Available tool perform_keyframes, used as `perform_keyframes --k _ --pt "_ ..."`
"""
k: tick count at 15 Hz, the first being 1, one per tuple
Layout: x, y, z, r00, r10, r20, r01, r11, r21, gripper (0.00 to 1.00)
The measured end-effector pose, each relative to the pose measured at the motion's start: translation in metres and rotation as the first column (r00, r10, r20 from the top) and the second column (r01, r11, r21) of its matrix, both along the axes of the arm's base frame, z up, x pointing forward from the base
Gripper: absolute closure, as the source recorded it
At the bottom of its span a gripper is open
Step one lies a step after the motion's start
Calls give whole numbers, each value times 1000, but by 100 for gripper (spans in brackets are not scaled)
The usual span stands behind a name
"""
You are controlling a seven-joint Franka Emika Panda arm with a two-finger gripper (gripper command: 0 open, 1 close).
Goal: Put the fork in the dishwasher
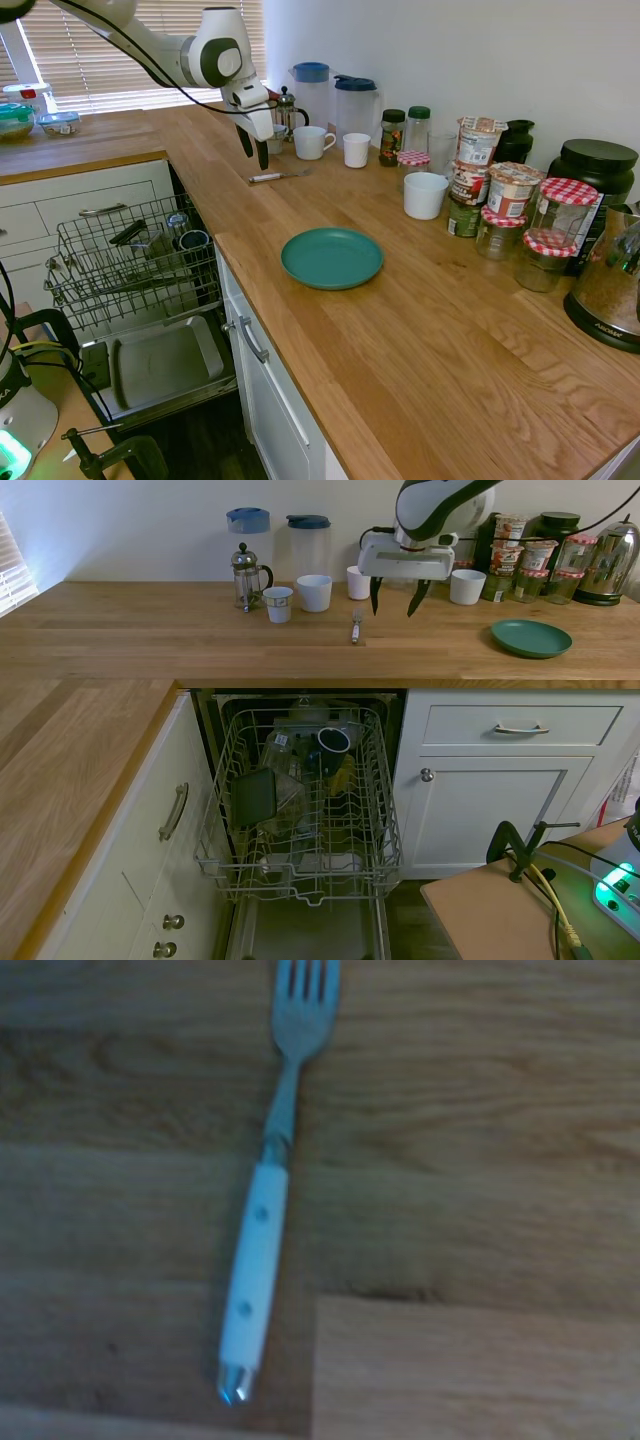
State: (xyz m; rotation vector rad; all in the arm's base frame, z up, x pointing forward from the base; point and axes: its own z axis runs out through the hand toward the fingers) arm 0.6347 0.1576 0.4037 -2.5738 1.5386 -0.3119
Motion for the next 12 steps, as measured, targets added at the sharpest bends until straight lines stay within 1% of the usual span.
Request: perform_keyframes --k 4,6,9,12 --pt "54 18 -21 997 -83 -6 83 997 -7 0" --pt "74 18 -26 989 -147 -7 147 989 -13 0" --pt "90 21 -34 976 -215 -22 215 976 -23 0" --pt "95 26 -45 970 -239 -50 237 971 -29 0"
